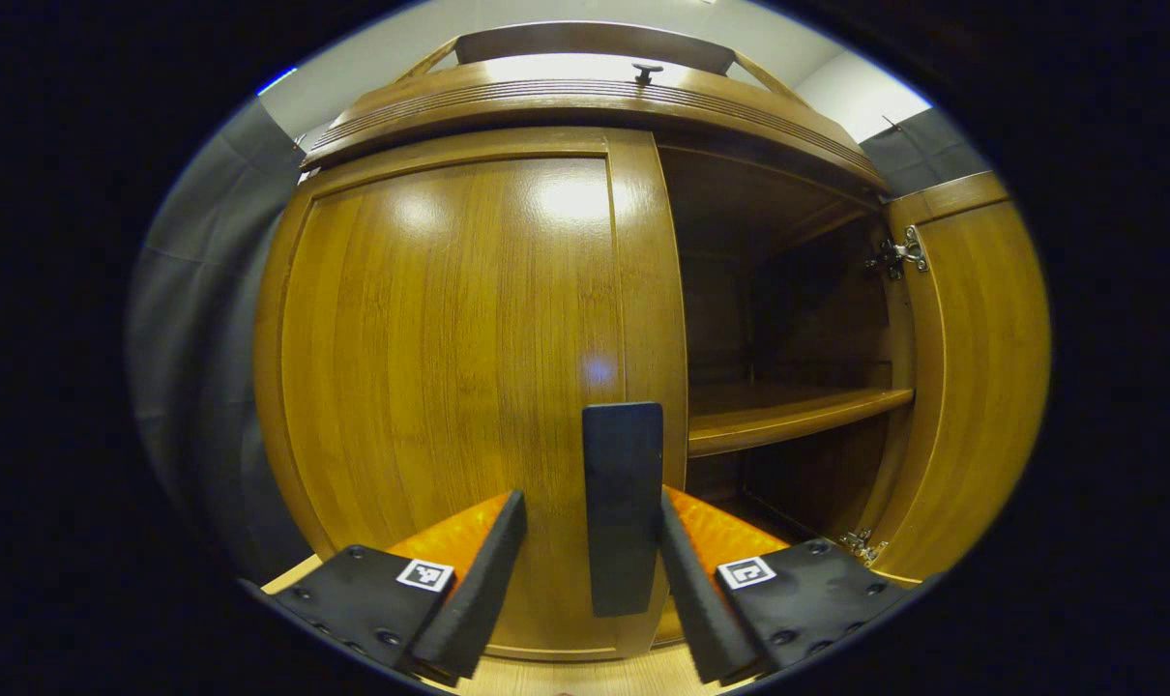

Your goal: Open the right door of the double-door shoe cabinet with the right hand, and open the left door with the left hand.

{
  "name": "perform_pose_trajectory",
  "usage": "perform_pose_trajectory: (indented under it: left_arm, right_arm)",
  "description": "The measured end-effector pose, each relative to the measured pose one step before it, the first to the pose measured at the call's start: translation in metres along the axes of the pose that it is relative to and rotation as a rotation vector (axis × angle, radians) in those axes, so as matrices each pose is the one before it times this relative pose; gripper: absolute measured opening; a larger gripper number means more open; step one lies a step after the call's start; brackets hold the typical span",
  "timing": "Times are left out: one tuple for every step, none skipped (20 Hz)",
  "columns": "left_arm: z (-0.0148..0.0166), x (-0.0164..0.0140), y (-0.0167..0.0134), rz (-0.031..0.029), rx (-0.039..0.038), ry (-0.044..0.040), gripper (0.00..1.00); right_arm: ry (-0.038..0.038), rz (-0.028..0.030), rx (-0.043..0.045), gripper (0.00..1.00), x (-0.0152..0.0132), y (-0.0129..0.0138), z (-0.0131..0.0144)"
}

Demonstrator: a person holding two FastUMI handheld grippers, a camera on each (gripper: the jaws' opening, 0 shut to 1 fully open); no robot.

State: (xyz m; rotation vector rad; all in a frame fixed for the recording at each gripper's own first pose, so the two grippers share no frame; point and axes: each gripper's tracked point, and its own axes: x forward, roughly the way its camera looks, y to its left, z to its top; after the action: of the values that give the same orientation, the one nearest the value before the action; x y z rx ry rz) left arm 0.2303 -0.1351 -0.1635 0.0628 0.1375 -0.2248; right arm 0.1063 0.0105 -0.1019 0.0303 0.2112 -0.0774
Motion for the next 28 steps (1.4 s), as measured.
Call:
perform_pose_trajectory:
  left_arm:
    - [0.00108, 0.00066, -0.00331, -0.00901, 0.01193, -0.00078, 0.75]
    - [-0.00045, -0.00072, -0.00446, -0.00855, 0.00635, -0.00136, 0.72]
    - [0.00062, 0.00077, -0.00378, 0.00179, -0.00481, -0.00627, 0.62]
    - [0.00253, 0.00004, 0.00031, 0.00188, -0.01226, -0.00657, 0.52]
    - [-0.00195, 0.00153, -0.00057, 0.00147, -0.01453, -0.00298, 0.42]
    - [-0.00141, -0.00208, 0.00012, -0.00224, -0.00524, 0.0033, 0.4]
    - [-0.00105, -0.00124, 0.00046, 0.00007, 0.00945, 0.00703, 0.37]
    - [-0.00028, -0.00174, 0.00031, 0.00504, 0.0058, 0.00719, 0.38]
    - [0.00012, -0.00345, 0.0009, 0.00781, -0.0049, 0.00359, 0.37]
    - [0.00029, -0.00627, 0.0009, 0.00795, -0.0112, 0.00213, 0.37]
    - [0.001, -0.00717, 0.00062, 0.00389, -0.00544, -0.00129, 0.37]
    - [-0.00002, -0.00809, 0.00094, 0.00069, 0.00274, 0.00035, 0.36]
    - [0.00025, -0.00881, 0.00108, -0.00286, 0.00407, 0.00185, 0.37]
    - [0.00017, -0.00802, 0.00117, -0.0043, 0.00363, 0.00544, 0.36]
    - [0.00099, -0.01006, 0.00175, -0.00563, -0.00027, 0.00305, 0.36]
    - [0.00115, -0.01064, 0.00264, -0.00432, -0.00582, 0.00034, 0.36]
    - [0.00152, -0.01131, 0.00287, -0.00528, -0.00659, -0.0039, 0.36]
    - [0.00081, -0.0128, 0.00353, -0.00555, -0.00246, -0.0044, 0.36]
    - [0.00066, -0.01216, 0.00458, -0.00151, -0.00585, -0.00214, 0.37]
    - [0.0011, -0.00978, 0.00546, 0.00195, -0.007, 0.00008, 0.37]
    - [0.00095, -0.01015, 0.00472, 0.0027, -0.00503, 0.0026, 0.37]
    - [-0.00097, -0.01055, 0.00456, 0.00574, -0.00308, 0.00407, 0.38]
    - [0.00078, -0.00959, 0.00543, 0.00748, -0.00147, 0.00359, 0.38]
    - [0.00205, -0.00963, 0.00647, 0.01145, -0.00356, -0.0002, 0.37]
    - [0.00184, -0.00897, 0.00717, 0.01106, -0.00263, -0.0033, 0.37]
    - [-0.00009, -0.00771, 0.00699, 0.01132, 0.00209, -0.00309, 0.36]
    - [0.00098, -0.0075, 0.00646, 0.01103, 0.00824, -0.00239, 0.36]
    - [0.00066, -0.00863, 0.00732, 0.0129, 0.01081, 0.00007, 0.37]
  right_arm:
    - [0.00239, 0.0064, 0.00771, 0.91, -0.00036, 0.00206, -0.00082]
    - [0.00407, 0.00708, 0.00592, 0.91, 0.00006, 0.00288, -0.00061]
    - [0.00507, 0.00202, 0.00013, 0.91, -0.00096, 0.00181, -0.00142]
    - [0.00503, -0.00171, -0.00633, 0.92, -0.001, -0.0007, -0.00172]
    - [0.00426, -0.00404, -0.01093, 0.92, -0.00109, -0.00098, -0.0019]
    - [0.00349, -0.0027, -0.01299, 0.91, -0.00099, -0.00183, -0.00099]
    - [0.00265, -0.00251, -0.01354, 0.91, -0.00219, -0.00176, -0.00102]
    - [0.00133, -0.00188, -0.01462, 0.91, -0.00131, -0.00157, -0.00062]
    - [0.00215, -0.00386, -0.01375, 0.92, -0.00148, -0.00241, -0.00104]
    - [0.00362, -0.00593, -0.01082, 0.92, 0.00031, -0.00218, -0.00079]
    - [0.00169, -0.0039, -0.00683, 0.92, -0.00078, -0.0018, -0.00017]
    - [-0.00074, -0.00302, -0.00081, 0.94, -0.00195, -0.00089, -0.00103]
    - [-0.00046, 0.00166, 0.00516, 0.97, -0.00026, 0.00073, 0.00019]
    - [-0.00059, 0.00461, 0.00586, 0.91, -0.00079, 0.00168, -0.00053]
    - [-0.00043, 0.00393, 0.00319, 0.91, 0.00076, 0.00065, 0.00052]
    - [-0.00176, 0.00027, -0.00126, 0.91, 0.00038, 0.00057, 0.00148]
    - [-0.00325, -0.0008, -0.00328, 0.91, 0.00108, -0.00021, 0.0011]
    - [-0.00097, 0.00269, -0.00132, 0.91, 0.00157, 0.00081, 0.00053]
    - [-0.00066, 0.00766, 0.00029, 0.91, 0.00054, 0.0026, 0.00036]
    - [0.00042, 0.00901, -0.00118, 0.91, 0.00159, 0.00265, -0.00009]
    - [0.00258, 0.0081, -0.00352, 0.91, 0.00166, 0.00264, -0.00053]
    - [0.0042, 0.00905, -0.0045, 0.91, 0.00131, 0.00269, -0.00071]
    - [0.00443, 0.00846, -0.0052, 0.91, 0.00203, 0.00419, -0.00067]
    - [0.0024, 0.00715, -0.00294, 0.91, 0.00182, 0.00399, 0.00066]
    - [0.0002, 0.00784, 0.00187, 0.91, 0.00149, 0.00432, 0.00068]
    - [-0.00087, 0.00801, 0.00626, 1.0, 0.0013, 0.00461, 0.00003]
    - [0.00076, 0.00957, 0.00888, 1.0, 0.00097, 0.00432, -0.00026]
    - [0.00253, 0.00999, 0.00725, 1.0, 0.00097, 0.00384, -0.00022]
